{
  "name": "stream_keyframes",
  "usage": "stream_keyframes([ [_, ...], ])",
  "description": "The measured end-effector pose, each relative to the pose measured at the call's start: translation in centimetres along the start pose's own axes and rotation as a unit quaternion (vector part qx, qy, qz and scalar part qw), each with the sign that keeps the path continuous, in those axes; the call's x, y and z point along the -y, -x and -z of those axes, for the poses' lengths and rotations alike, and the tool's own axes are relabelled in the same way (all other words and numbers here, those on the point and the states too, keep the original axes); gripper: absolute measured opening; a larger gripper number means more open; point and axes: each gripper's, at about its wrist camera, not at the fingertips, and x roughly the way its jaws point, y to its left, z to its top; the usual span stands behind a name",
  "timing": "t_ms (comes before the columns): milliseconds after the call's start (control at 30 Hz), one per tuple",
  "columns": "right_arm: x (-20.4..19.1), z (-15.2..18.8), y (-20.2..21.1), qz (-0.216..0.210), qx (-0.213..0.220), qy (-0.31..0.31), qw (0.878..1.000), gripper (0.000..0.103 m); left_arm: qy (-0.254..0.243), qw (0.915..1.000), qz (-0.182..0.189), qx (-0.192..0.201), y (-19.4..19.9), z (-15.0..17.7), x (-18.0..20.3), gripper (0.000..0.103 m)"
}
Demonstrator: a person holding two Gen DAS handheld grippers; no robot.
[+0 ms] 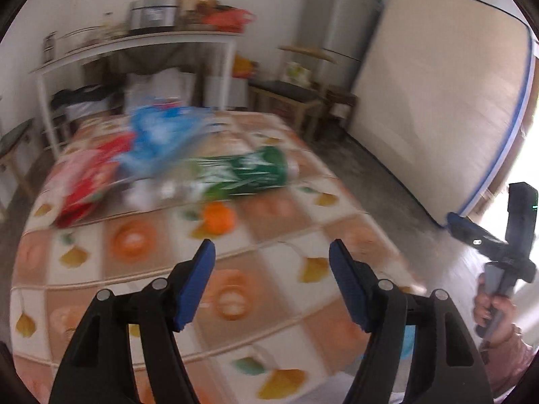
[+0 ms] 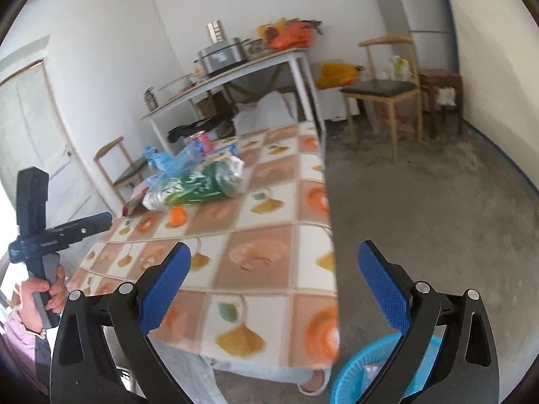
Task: Collect trash
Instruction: 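Move both open grippers back over the table items, then grasp the clear red-printed bag with the left gripper while the right grasps the blue plastic bag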
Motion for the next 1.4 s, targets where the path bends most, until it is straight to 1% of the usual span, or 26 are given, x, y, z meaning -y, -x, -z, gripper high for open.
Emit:
stream_keyframes([
  [167, -3.1, -1.7, -2.1, -0.04, -0.015, 0.022, 0.999, 0.095, 0.034, 0.9987, -0.034, 0.02, 0.2, 0.7, -3.8, 0.069],
  [300, -5.5, -2.8, -4.1, -0.049, -0.028, 0.052, 0.997, 0.095, 0.071, 0.9966, -0.037, 0.019, -0.6, 0.9, -6.7, 0.07],
  [333, -5.9, -3.0, -4.4, -0.051, -0.03, 0.056, 0.997, 0.095, 0.079, 0.9957, -0.043, 0.02, -0.8, 0.9, -7.5, 0.07],
  [433, -7.3, -3.8, -5.9, -0.062, -0.045, 0.059, 0.995, 0.095, 0.083, 0.9943, -0.063, 0.026, -1.1, 0.7, -9.1, 0.07],
  [467, -7.7, -4.1, -6.2, -0.067, -0.048, 0.061, 0.995, 0.095, 0.086, 0.9929, -0.076, 0.033, -1.0, 0.6, -9.9, 0.07],
  [500, -8.0, -4.2, -6.4, -0.07, -0.049, 0.063, 0.994, 0.095, 0.089, 0.9921, -0.081, 0.037, -0.9, 0.5, -10.3, 0.07],
  [633, -8.9, -4.7, -7.2, -0.078, -0.052, 0.07, 0.993, 0.095, 0.112, 0.9887, -0.083, 0.054, -0.6, 0.1, -12.9, 0.069],
  [733, -9.3, -4.8, -7.8, -0.082, -0.056, 0.07, 0.993, 0.095, 0.102, 0.9878, -0.098, 0.064, -0.2, -0.5, -13.6, 0.069],
  [800, -9.4, -4.9, -8.0, -0.082, -0.06, 0.07, 0.992, 0.095, 0.09, 0.9853, -0.123, 0.077, 0.1, -0.8, -14.0, 0.07],
  [900, -9.6, -5.0, -8.0, -0.082, -0.059, 0.071, 0.992, 0.095, 0.102, 0.9822, -0.132, 0.086, 0.6, -0.9, -15.5, 0.069],
  [967, -9.7, -5.2, -7.9, -0.077, -0.058, 0.073, 0.993, 0.095, 0.111, 0.9803, -0.139, 0.086, 0.6, -0.9, -16.7, 0.067],
  [1033, -9.8, -5.4, -8.0, -0.078, -0.057, 0.075, 0.993, 0.095, 0.129, 0.9783, -0.137, 0.086, 0.6, -1.2, -18.4, 0.066],
  [1133, -10.1, -5.8, -8.4, -0.079, -0.055, 0.078, 0.992, 0.095, 0.137, 0.9778, -0.139, 0.076, -0.6, -2.6, -20.9, 0.066],
  [1167, -10.2, -6.0, -8.6, -0.079, -0.056, 0.08, 0.992, 0.095, 0.139, 0.9775, -0.142, 0.072, -1.4, -3.6, -22.2, 0.066],
  [1233, -10.6, -6.6, -9.0, -0.074, -0.055, 0.085, 0.992, 0.095, 0.124, 0.9794, -0.148, 0.06, -3.1, -5.4, -24.0, 0.066],
  [1267, -10.8, -6.9, -9.2, -0.074, -0.053, 0.088, 0.992, 0.095, 0.106, 0.9792, -0.165, 0.052, -4.5, -6.8, -25.3, 0.067],
  [1300, -11.0, -7.1, -9.3, -0.075, -0.052, 0.09, 0.992, 0.095, 0.097, 0.9791, -0.172, 0.047, -5.4, -7.6, -26.1, 0.067],
  [1333, -11.2, -7.4, -9.5, -0.074, -0.051, 0.094, 0.992, 0.095, 0.094, 0.9802, -0.169, 0.042, -6.1, -8.2, -26.8, 0.068],
  [1400, -11.7, -7.8, -9.9, -0.07, -0.048, 0.104, 0.991, 0.095, 0.097, 0.9856, -0.139, 0.009, -8.7, -9.9, -28.8, 0.071],
])
